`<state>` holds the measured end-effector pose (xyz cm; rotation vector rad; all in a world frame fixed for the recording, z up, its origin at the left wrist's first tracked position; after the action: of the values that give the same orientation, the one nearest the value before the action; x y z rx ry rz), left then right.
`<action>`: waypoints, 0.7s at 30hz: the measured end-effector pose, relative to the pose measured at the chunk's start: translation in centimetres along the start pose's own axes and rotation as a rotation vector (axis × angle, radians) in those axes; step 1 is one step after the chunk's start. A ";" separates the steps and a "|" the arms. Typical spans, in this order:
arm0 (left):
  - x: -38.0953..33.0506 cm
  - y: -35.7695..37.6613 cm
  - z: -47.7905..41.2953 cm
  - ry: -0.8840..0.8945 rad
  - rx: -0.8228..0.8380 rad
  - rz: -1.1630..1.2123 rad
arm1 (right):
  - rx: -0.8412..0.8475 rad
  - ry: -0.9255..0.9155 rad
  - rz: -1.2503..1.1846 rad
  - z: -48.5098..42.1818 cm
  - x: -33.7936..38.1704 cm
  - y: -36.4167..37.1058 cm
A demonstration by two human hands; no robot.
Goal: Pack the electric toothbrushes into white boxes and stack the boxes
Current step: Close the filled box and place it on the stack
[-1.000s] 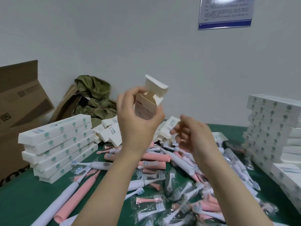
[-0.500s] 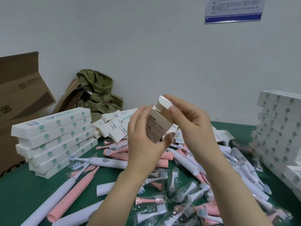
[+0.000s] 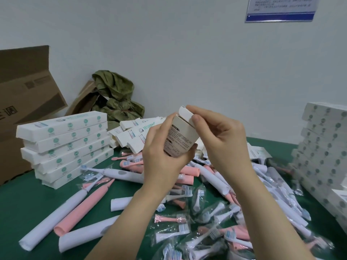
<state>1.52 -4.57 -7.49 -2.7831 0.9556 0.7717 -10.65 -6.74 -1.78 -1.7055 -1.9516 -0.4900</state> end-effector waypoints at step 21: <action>-0.2 0.4 0.0 0.056 0.032 -0.031 | -0.012 -0.041 0.070 0.3 0.0 -1.2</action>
<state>1.12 -4.80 -7.40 -2.7990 0.9224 0.6725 -11.91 -6.78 -1.92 -1.7978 -1.9135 -0.4459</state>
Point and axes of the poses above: each hand's wrist, its own z-axis away from the middle knuckle, its own y-axis out of the palm, x = y × z, the point moved 4 cm from there along -z, towards the middle knuckle, and after that the axes turned 6 degrees about -x, right-handed, at the moved point
